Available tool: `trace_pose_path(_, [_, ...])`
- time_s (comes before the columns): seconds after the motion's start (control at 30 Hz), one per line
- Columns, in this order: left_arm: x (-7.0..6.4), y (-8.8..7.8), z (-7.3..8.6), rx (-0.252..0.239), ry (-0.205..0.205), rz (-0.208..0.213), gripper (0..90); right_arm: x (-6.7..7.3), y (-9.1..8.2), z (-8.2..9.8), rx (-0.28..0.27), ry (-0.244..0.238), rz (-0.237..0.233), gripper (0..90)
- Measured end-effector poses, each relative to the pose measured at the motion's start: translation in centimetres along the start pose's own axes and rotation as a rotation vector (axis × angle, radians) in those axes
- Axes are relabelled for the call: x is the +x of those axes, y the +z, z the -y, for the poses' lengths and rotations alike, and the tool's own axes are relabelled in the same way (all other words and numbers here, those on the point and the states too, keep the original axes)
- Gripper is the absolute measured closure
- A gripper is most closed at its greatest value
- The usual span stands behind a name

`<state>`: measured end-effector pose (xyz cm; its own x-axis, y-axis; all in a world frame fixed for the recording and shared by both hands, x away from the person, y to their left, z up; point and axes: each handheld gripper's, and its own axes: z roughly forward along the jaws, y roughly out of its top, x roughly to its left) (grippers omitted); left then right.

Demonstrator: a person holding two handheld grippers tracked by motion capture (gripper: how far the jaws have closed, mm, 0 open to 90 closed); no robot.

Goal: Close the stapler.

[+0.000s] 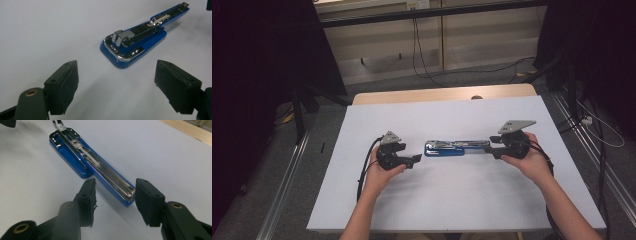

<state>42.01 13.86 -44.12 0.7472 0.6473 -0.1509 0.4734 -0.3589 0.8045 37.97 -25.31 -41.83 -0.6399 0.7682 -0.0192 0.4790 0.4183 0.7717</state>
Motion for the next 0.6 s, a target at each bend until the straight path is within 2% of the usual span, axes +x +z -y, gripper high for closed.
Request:
trace_pose_path(0.1, [-0.1,0.4,0.0,-0.02,-0.017,0.014,17.4,-0.2,-0.4,0.9,0.016,-0.01,0.023,65.1])
trace_pose_path(0.17, [-0.2,0.6,-0.1,-0.022,-0.007,0.02,21.2,-0.3,-0.5,1.5,0.027,-0.014,0.027,70.2])
trace_pose_path(0.3, [-0.6,1.1,-0.2,-0.003,0.029,0.006,45.4,-0.6,-0.5,2.2,0.037,-0.001,0.028,81.0])
trace_pose_path(0.33, [-0.7,1.3,-0.1,-0.005,0.025,0.012,52.1,-0.7,-0.3,2.3,0.036,0.008,0.029,83.6])
trace_pose_path(0.43, [-0.8,1.6,-0.1,0.008,0.025,0.029,65.4,-0.7,0.3,2.5,0.057,0.006,0.044,87.5])
trace_pose_path(0.5, [-1.0,1.7,-0.1,0.017,0.04,0.028,74.3,-0.7,0.7,2.5,0.066,0.008,0.042,89.1])
trace_pose_path(0.6, [-1.1,2.0,-0.1,0.017,0.031,0.045,84.0,-0.8,1.3,2.7,0.087,0.012,0.044,90.0])
